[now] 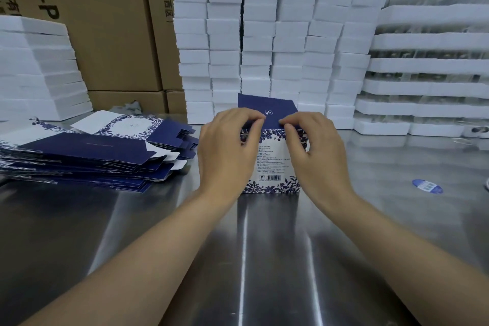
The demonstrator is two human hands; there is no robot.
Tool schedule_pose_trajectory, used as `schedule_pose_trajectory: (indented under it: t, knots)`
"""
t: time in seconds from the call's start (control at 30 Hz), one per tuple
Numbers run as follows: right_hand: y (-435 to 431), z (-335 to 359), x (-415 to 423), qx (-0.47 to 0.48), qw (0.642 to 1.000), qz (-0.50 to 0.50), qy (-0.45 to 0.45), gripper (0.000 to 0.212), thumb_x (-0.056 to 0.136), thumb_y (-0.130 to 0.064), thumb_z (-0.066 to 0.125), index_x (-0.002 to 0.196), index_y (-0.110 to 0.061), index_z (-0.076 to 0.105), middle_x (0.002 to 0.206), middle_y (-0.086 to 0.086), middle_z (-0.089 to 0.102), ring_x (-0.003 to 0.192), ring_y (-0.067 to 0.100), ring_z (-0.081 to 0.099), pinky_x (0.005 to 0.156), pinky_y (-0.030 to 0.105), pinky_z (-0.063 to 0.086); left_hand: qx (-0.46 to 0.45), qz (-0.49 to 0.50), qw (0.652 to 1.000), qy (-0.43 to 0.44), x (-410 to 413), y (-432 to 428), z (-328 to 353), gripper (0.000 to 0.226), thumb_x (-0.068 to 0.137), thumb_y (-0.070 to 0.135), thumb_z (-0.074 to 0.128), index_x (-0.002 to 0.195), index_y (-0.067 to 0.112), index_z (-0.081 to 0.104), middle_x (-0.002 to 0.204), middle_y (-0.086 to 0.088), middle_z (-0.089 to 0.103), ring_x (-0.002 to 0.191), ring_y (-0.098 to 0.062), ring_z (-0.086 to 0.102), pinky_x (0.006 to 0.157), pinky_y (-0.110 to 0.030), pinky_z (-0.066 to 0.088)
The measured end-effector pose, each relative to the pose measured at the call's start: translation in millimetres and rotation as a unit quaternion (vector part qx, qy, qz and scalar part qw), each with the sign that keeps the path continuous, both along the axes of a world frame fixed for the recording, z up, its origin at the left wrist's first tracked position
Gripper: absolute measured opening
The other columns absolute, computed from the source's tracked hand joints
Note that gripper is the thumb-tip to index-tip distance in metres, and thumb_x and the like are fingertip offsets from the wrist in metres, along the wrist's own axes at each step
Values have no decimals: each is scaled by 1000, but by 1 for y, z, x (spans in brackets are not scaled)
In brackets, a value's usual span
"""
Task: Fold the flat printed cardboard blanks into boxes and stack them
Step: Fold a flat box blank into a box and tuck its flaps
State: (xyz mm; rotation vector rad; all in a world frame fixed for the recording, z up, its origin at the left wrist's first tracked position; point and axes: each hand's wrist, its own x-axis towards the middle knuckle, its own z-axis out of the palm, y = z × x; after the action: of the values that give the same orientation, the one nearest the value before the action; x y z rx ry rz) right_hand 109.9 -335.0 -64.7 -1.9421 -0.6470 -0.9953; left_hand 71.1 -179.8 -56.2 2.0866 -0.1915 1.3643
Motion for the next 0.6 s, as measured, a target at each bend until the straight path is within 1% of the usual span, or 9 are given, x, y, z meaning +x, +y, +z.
schedule_pose_trajectory:
  t: [0.03, 0.1, 0.2, 0.27, 0.47, 0.6]
  knots:
    - [0, -1, 0, -8, 1000, 2, -2, 16, 106, -23, 59, 112, -25, 74, 109, -14, 67, 107, 12, 59, 97, 41, 49, 25, 5, 1000, -3, -1, -1, -2, 9, 102, 24, 68, 103, 25, 77, 104, 16, 75, 102, -10, 66, 94, -42, 48]
    - [-2, -2, 1, -16, 1000, 10, -6, 15, 105, -23, 60, 112, -26, 73, 106, -14, 67, 105, 11, 60, 95, 45, 50, 44, -1, 999, 3, -3, -3, -4, 10, 102, 27, 69, 106, 27, 78, 105, 18, 75, 98, -6, 67, 94, -41, 48]
    - [-2, -4, 0, -8, 1000, 23, -11, 13, 104, -26, 62, 111, -30, 73, 105, -16, 66, 104, 9, 59, 95, 46, 49, 19, -26, 999, 7, -4, -3, -5, 9, 98, 30, 74, 104, 27, 79, 102, 16, 75, 95, -6, 69, 89, -43, 52]
    - [-2, -4, -1, 0, 1000, 27, -14, 12, 102, -28, 63, 109, -31, 72, 103, -15, 66, 103, 9, 58, 96, 45, 48, 10, -36, 999, 12, -4, -4, -4, 9, 94, 31, 78, 103, 27, 79, 101, 16, 75, 97, -7, 69, 89, -43, 54]
    - [-3, -3, 0, 2, 999, 31, -14, 10, 100, -31, 65, 105, -31, 74, 103, -13, 67, 103, 13, 59, 96, 49, 48, -26, -60, 997, 36, -2, -5, -3, 5, 92, 30, 78, 97, 32, 77, 99, 20, 71, 103, -8, 64, 91, -41, 52]
    - [-2, -1, 2, -15, 999, 27, -15, 9, 103, -30, 64, 105, -30, 73, 104, -16, 65, 105, 13, 57, 98, 48, 46, -33, -70, 996, 54, 2, -3, -1, 3, 91, 32, 78, 93, 34, 77, 97, 22, 71, 104, -8, 64, 92, -41, 52]
